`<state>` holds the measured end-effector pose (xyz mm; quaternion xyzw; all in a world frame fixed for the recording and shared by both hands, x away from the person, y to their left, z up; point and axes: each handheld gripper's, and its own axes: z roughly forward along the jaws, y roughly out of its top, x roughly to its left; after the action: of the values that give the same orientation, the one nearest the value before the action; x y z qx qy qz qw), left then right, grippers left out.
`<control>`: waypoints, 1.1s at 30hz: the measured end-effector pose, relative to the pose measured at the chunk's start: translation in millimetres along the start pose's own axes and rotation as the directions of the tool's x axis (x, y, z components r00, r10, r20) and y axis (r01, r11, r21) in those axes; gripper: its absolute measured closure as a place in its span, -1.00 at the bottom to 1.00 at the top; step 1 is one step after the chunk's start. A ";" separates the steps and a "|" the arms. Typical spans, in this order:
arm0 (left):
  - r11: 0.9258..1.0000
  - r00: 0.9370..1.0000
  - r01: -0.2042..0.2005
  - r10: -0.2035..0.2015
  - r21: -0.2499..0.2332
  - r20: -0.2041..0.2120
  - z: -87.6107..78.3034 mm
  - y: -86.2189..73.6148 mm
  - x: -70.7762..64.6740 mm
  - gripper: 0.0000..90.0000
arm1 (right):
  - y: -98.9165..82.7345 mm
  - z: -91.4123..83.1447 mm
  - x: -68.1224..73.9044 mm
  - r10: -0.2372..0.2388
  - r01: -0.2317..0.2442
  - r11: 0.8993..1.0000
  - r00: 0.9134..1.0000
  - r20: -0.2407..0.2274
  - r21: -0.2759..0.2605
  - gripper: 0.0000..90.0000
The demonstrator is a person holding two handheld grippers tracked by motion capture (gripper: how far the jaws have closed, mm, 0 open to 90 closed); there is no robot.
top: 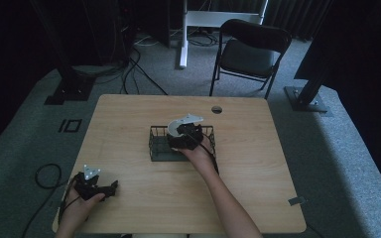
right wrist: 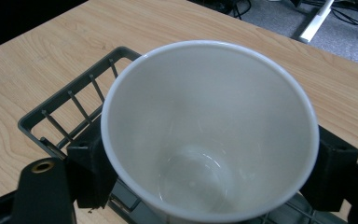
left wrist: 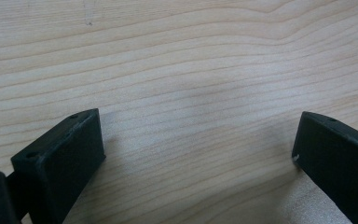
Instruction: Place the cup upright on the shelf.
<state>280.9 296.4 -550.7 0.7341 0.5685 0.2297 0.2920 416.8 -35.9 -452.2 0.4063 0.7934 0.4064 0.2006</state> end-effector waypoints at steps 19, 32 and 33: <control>1.000 1.000 0.000 0.000 0.000 0.000 0.0 0.0 0.0 -0.95 | -3.5 -15.5 -5.0 -0.016 0.014 0.999 0.998 -0.056 -0.029 -0.72; 1.000 1.000 0.000 0.000 0.000 -0.001 0.0 0.0 0.0 -0.95 | -16.7 -31.7 -11.3 -0.032 0.030 0.999 0.997 -0.064 -0.036 -0.72; 1.000 1.000 -0.001 0.001 0.000 -0.001 0.0 0.0 0.0 -0.95 | -17.3 -33.2 -11.7 -0.033 0.030 0.999 0.997 -0.068 -0.037 -0.72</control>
<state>280.9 296.5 -550.7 0.7342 0.5683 0.2300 0.2916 393.9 -67.3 -446.8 0.3759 0.7988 0.4311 0.1867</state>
